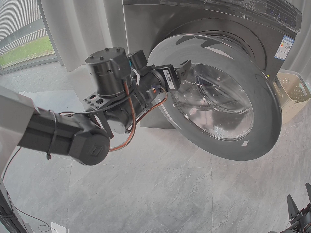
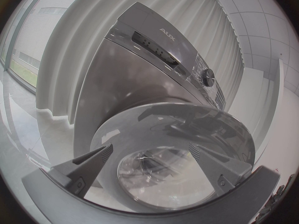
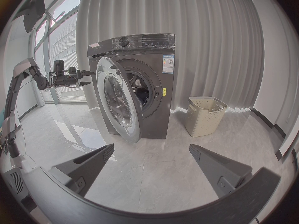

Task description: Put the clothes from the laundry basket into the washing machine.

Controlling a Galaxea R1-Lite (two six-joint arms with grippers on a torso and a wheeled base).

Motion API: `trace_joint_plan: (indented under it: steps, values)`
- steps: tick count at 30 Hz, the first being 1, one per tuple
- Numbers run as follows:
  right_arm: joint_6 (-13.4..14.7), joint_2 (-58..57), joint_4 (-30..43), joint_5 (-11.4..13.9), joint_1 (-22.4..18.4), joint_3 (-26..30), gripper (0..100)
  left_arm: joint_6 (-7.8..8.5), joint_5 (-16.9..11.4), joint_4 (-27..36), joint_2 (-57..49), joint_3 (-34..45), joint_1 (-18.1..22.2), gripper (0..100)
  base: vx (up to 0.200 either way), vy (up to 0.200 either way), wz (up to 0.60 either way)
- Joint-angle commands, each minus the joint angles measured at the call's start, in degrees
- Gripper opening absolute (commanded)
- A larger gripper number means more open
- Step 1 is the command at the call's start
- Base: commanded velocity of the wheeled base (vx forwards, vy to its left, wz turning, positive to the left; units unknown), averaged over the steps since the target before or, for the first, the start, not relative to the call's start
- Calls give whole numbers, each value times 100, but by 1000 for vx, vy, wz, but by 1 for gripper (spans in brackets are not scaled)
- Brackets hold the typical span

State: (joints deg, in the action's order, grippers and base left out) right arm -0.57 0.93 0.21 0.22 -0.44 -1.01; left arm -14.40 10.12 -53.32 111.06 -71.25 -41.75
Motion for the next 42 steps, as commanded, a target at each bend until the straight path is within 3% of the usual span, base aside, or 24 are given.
trace_joint_plan:
  steps: [1, 13, 16, 21, 27, 28, 30, 31, 34, 38, 40, 42]
  values:
    - [5, -93, -3, 4, 0, 101, 100, -19, 8, -47, 663, -706, 88, 100, 0, 0, 0]
    - [-4, -93, 6, 4, 0, 101, 100, -54, 104, -12, 1164, -1505, 88, 100, 0, 0, 0]
    - [-4, -93, 6, 4, 0, 101, 100, -46, 271, -3, 1138, -1593, 97, 100, 0, 0, 0]
    - [-4, -93, -3, 4, 0, 101, 100, -54, 324, 32, 672, -1022, 27, 100, 0, 0, 0]
    - [-4, -93, 6, 4, 0, 101, 100, -19, 227, 243, -603, 604, -193, 100, 0, 0, 0]
    - [-4, -93, 6, 4, 0, 101, 100, 7, 96, 270, -1403, 1632, -254, 100, 0, 0, 0]
    - [-4, -93, 6, 4, 0, 101, 100, 25, -54, 305, -1930, 2300, -281, 100, 0, 0, 0]
    - [-4, -93, -3, 4, 0, 101, 100, 60, -203, 340, -2475, 2995, -281, 100, 0, 0, 0]
    - [-4, -93, -3, 4, 0, 101, 100, 244, -379, 402, -3776, 4454, -281, 100, 0, 0, 0]
    - [-4, -93, 6, 4, 0, 101, 100, 657, -388, 507, -5173, 5895, -184, 100, 0, 0, 0]
    - [-4, -93, -3, 4, 0, 101, 100, 886, -414, 560, -5903, 6580, 132, 100, 0, 0, 0]
    - [-4, -93, -3, 4, 0, 101, 100, 930, -414, 656, -6351, 6958, 563, 100, 0, 0, 0]
